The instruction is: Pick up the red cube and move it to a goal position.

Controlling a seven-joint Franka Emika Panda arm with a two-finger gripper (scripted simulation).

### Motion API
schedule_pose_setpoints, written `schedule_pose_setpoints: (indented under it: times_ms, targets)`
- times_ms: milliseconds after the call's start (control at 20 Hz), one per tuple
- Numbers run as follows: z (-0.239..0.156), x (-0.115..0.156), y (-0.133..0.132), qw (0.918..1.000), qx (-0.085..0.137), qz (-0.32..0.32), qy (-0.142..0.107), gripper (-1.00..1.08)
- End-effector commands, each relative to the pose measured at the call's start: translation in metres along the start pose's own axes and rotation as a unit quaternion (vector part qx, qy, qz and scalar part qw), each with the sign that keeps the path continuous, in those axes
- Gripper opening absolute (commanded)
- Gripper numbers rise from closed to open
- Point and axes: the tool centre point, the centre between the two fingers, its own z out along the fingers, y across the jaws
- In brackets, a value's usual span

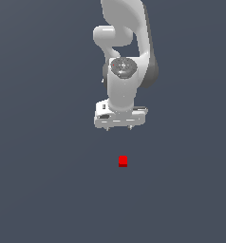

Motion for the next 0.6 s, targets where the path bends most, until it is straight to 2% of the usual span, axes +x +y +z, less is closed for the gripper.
schedule_pose_setpoints:
  times_ms: [0,550]
  targets:
    - [0.000,0.000,0.000,1.0000,0.000,0.000,0.000,1.00]
    - [0.026,0.017,-0.004,0.9998,0.000,0.017,0.004,1.00]
